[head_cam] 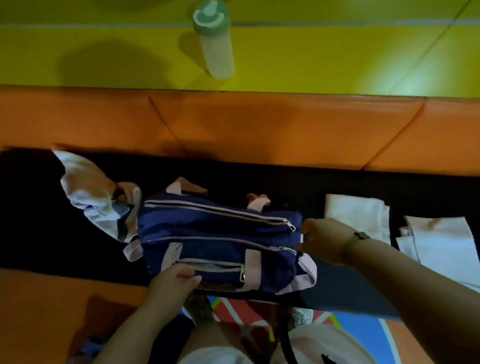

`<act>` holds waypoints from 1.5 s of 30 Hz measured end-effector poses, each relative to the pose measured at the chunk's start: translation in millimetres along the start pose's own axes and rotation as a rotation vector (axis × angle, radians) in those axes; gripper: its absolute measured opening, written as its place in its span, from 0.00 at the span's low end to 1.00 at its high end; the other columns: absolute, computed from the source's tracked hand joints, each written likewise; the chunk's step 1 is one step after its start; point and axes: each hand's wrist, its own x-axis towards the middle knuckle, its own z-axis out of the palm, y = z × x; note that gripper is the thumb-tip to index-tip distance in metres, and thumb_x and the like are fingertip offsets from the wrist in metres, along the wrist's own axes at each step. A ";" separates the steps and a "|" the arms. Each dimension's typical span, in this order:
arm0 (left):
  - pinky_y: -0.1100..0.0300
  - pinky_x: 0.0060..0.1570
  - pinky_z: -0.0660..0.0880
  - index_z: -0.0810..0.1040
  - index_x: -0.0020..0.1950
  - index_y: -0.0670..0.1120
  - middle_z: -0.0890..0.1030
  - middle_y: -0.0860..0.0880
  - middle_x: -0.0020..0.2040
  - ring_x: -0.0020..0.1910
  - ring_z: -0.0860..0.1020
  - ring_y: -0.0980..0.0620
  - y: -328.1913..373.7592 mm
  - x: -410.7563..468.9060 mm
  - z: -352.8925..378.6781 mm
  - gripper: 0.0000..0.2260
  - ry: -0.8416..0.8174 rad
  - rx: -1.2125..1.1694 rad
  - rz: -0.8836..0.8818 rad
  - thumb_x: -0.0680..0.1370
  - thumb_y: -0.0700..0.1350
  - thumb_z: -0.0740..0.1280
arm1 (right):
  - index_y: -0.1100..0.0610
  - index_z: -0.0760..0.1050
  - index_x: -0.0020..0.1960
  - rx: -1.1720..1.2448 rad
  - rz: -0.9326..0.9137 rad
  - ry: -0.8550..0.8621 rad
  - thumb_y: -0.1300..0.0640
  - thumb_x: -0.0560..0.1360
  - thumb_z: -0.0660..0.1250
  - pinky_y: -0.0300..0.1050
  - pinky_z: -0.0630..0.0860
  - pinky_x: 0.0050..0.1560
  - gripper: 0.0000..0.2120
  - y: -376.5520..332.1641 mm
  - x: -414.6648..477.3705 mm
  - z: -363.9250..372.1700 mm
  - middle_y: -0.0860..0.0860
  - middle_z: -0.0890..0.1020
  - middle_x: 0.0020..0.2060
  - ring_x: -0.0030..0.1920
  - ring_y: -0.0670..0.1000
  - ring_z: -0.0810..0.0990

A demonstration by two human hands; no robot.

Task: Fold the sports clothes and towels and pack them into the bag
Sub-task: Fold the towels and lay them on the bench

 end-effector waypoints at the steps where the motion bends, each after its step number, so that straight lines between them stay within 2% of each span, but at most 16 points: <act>1: 0.64 0.42 0.71 0.77 0.47 0.48 0.78 0.51 0.45 0.48 0.77 0.51 -6.4 5.1 -11.5 0.03 0.009 -0.011 -0.003 0.76 0.42 0.69 | 0.55 0.70 0.63 -0.013 -0.005 -0.007 0.47 0.76 0.64 0.46 0.73 0.52 0.19 -12.1 6.3 -1.7 0.56 0.78 0.57 0.54 0.57 0.77; 3: 0.58 0.46 0.73 0.76 0.44 0.50 0.78 0.48 0.45 0.50 0.78 0.47 -20.9 17.3 -36.3 0.05 0.008 -0.016 -0.013 0.75 0.41 0.70 | 0.55 0.69 0.65 -0.037 -0.006 -0.017 0.47 0.77 0.64 0.45 0.73 0.53 0.20 -39.7 20.6 -5.2 0.56 0.77 0.58 0.55 0.57 0.77; 6: 0.52 0.52 0.75 0.76 0.41 0.50 0.75 0.50 0.51 0.50 0.78 0.46 -45.9 43.3 -76.1 0.05 -0.013 -0.004 -0.010 0.73 0.44 0.71 | 0.56 0.67 0.68 -0.071 -0.015 -0.024 0.46 0.76 0.64 0.46 0.72 0.58 0.24 -88.2 48.2 -9.8 0.57 0.74 0.63 0.60 0.57 0.75; 8: 0.52 0.55 0.75 0.78 0.46 0.46 0.75 0.49 0.55 0.52 0.78 0.47 -64.7 67.1 -105.8 0.07 -0.021 0.031 -0.006 0.72 0.45 0.72 | 0.57 0.63 0.71 -0.091 -0.012 -0.030 0.47 0.77 0.64 0.48 0.70 0.62 0.27 -125.1 66.2 -11.2 0.58 0.70 0.67 0.65 0.59 0.70; 10: 0.54 0.55 0.74 0.78 0.55 0.42 0.77 0.46 0.54 0.53 0.77 0.46 -83.3 93.4 -136.4 0.10 -0.036 0.004 -0.004 0.75 0.42 0.70 | 0.56 0.64 0.70 -0.130 -0.001 -0.040 0.46 0.77 0.64 0.50 0.70 0.62 0.26 -162.0 85.1 -8.3 0.57 0.71 0.66 0.64 0.59 0.71; 11: 0.56 0.52 0.73 0.78 0.55 0.41 0.77 0.46 0.51 0.51 0.77 0.46 -91.9 105.5 -152.8 0.09 -0.046 -0.011 -0.009 0.76 0.40 0.69 | 0.55 0.65 0.69 -0.156 0.008 -0.039 0.46 0.77 0.63 0.49 0.70 0.61 0.24 -180.4 93.9 -6.2 0.56 0.73 0.65 0.62 0.57 0.73; 13: 0.56 0.45 0.71 0.78 0.49 0.44 0.77 0.47 0.45 0.46 0.75 0.48 -108.9 125.6 -184.7 0.04 -0.045 0.002 -0.041 0.76 0.43 0.68 | 0.53 0.66 0.68 -0.203 0.023 -0.050 0.45 0.77 0.62 0.47 0.70 0.60 0.23 -216.7 110.1 -1.8 0.54 0.74 0.63 0.61 0.56 0.74; 17: 0.54 0.49 0.71 0.75 0.47 0.45 0.76 0.47 0.44 0.47 0.75 0.47 -149.9 171.4 -231.8 0.07 -0.070 0.029 -0.106 0.77 0.48 0.68 | 0.54 0.64 0.70 -0.256 -0.028 -0.110 0.46 0.78 0.61 0.50 0.71 0.63 0.23 -284.0 144.7 4.0 0.55 0.72 0.66 0.64 0.56 0.73; 22: 0.54 0.54 0.73 0.76 0.54 0.44 0.78 0.45 0.52 0.52 0.76 0.46 -177.3 226.7 -263.4 0.11 -0.120 0.037 -0.166 0.77 0.50 0.67 | 0.54 0.66 0.68 -0.325 -0.089 -0.139 0.47 0.78 0.60 0.51 0.72 0.60 0.21 -348.3 188.8 8.6 0.54 0.73 0.64 0.62 0.57 0.74; 27: 0.56 0.51 0.69 0.72 0.64 0.41 0.75 0.42 0.61 0.58 0.74 0.43 -188.6 282.0 -267.3 0.18 0.040 -0.100 -0.200 0.78 0.50 0.66 | 0.50 0.65 0.68 -0.349 -0.169 -0.095 0.48 0.79 0.58 0.50 0.72 0.58 0.18 -389.5 240.9 15.6 0.51 0.74 0.63 0.60 0.55 0.74; 31: 0.52 0.55 0.70 0.68 0.69 0.43 0.69 0.43 0.68 0.63 0.72 0.43 -200.7 327.9 -268.6 0.25 0.184 -0.208 -0.223 0.76 0.51 0.68 | 0.51 0.62 0.71 -0.240 -0.226 0.014 0.48 0.78 0.60 0.48 0.71 0.60 0.22 -409.5 292.6 28.9 0.51 0.70 0.64 0.61 0.53 0.72; 34: 0.55 0.52 0.71 0.71 0.64 0.46 0.73 0.51 0.60 0.58 0.73 0.49 -206.4 355.0 -265.7 0.21 0.220 -0.320 -0.186 0.74 0.47 0.71 | 0.53 0.61 0.70 -0.164 -0.210 0.051 0.49 0.77 0.62 0.47 0.71 0.62 0.24 -418.7 333.9 46.3 0.52 0.68 0.65 0.62 0.53 0.71; 37: 0.65 0.45 0.69 0.67 0.58 0.50 0.73 0.58 0.46 0.46 0.74 0.58 -206.4 369.1 -259.2 0.17 0.219 -0.441 -0.145 0.75 0.41 0.71 | 0.56 0.58 0.72 -0.124 -0.137 0.020 0.51 0.77 0.63 0.49 0.69 0.64 0.27 -424.5 367.3 65.4 0.54 0.64 0.69 0.66 0.56 0.68; 41: 0.56 0.46 0.72 0.68 0.66 0.48 0.77 0.49 0.51 0.48 0.75 0.50 -223.6 374.1 -250.4 0.20 0.139 -0.279 -0.182 0.76 0.47 0.68 | 0.61 0.44 0.76 -0.188 -0.059 -0.091 0.56 0.80 0.58 0.48 0.60 0.71 0.32 -427.6 396.7 81.6 0.57 0.53 0.75 0.74 0.57 0.57; 43: 0.54 0.47 0.73 0.71 0.64 0.48 0.78 0.49 0.52 0.49 0.76 0.49 -235.5 371.4 -244.8 0.16 0.054 -0.192 -0.199 0.77 0.46 0.66 | 0.57 0.45 0.77 -0.101 0.049 -0.131 0.57 0.79 0.59 0.48 0.65 0.68 0.32 -426.7 407.7 86.7 0.58 0.60 0.73 0.71 0.57 0.64; 45: 0.56 0.44 0.71 0.73 0.62 0.50 0.78 0.48 0.52 0.49 0.76 0.48 -245.0 362.6 -242.2 0.13 -0.006 -0.158 -0.216 0.78 0.45 0.64 | 0.55 0.59 0.73 0.038 0.115 -0.116 0.58 0.77 0.63 0.48 0.74 0.58 0.27 -423.7 413.4 92.3 0.56 0.73 0.63 0.61 0.56 0.74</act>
